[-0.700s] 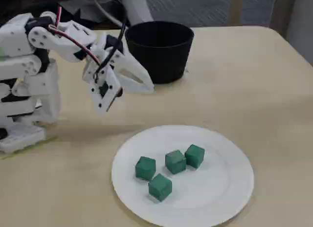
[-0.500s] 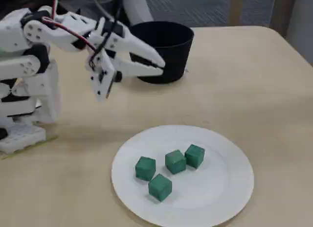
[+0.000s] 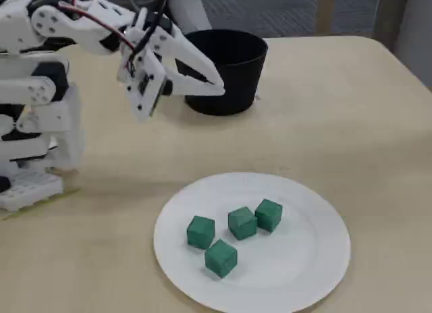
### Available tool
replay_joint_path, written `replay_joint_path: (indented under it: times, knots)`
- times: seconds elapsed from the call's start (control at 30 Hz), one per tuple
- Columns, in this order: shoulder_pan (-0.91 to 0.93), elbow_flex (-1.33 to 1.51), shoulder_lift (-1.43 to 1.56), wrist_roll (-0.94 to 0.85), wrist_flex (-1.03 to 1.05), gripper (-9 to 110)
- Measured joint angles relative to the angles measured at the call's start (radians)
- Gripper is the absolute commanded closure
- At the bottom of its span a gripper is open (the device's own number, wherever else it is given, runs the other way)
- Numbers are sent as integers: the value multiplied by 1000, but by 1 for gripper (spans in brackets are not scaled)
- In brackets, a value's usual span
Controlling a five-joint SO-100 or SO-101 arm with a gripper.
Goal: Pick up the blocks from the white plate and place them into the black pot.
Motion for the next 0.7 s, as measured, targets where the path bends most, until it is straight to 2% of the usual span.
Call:
replay_joint_path:
  times: [0.2, 0.7]
  knots:
    - [15, -408, -425, -40, 152, 104]
    - [152, -1100, -1046, 81, 612, 104]
